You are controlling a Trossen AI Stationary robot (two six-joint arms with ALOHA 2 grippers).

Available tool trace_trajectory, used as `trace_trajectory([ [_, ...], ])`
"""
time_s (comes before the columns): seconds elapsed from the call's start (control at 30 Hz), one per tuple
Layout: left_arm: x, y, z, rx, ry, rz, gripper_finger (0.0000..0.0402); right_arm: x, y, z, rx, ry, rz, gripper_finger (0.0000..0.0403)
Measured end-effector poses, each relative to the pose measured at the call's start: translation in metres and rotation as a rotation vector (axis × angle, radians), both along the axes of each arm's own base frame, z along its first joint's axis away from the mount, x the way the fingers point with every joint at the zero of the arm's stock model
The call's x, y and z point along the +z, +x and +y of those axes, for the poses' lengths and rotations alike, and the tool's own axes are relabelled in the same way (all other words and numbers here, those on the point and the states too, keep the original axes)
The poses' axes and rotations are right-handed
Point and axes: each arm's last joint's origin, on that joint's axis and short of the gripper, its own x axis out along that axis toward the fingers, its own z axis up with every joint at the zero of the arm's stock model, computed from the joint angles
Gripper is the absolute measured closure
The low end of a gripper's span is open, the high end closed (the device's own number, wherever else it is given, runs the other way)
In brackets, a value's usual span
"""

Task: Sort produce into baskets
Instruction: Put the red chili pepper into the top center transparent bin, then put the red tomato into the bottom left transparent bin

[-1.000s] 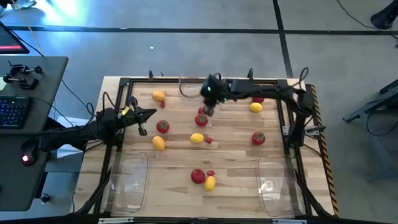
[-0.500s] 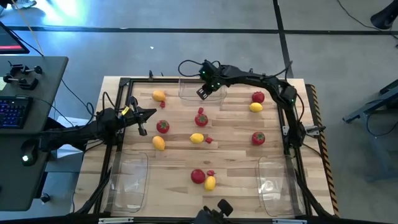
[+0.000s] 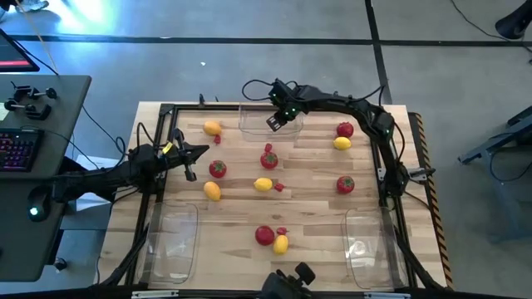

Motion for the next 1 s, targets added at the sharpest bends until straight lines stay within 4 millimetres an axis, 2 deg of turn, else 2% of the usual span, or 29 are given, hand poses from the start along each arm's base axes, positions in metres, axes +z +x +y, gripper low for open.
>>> trace_trajectory([
  [0.2,0.0,0.0,0.0,-0.001,0.0,-0.001,0.0401,-0.004,0.0,0.0,0.0,-0.01,0.023,0.031],
  [0.53,0.0,0.0,0.0,-0.001,0.001,-0.001,0.0401,-0.005,0.0,0.0,0.009,-0.032,0.049,0.0238],
  [0.7,0.0,0.0,0.0,-0.001,0.0,-0.002,0.0401,-0.004,0.0,0.002,0.044,-0.039,0.065,0.0221],
  [0.83,0.0,0.0,0.0,-0.002,0.0,-0.002,0.0401,0.009,0.002,0.008,0.09,-0.045,0.113,0.0236],
  [1.0,0.0,0.0,0.0,-0.004,-0.002,-0.003,0.0401,0.033,0.01,0.033,0.167,-0.219,0.155,0.0308],
])
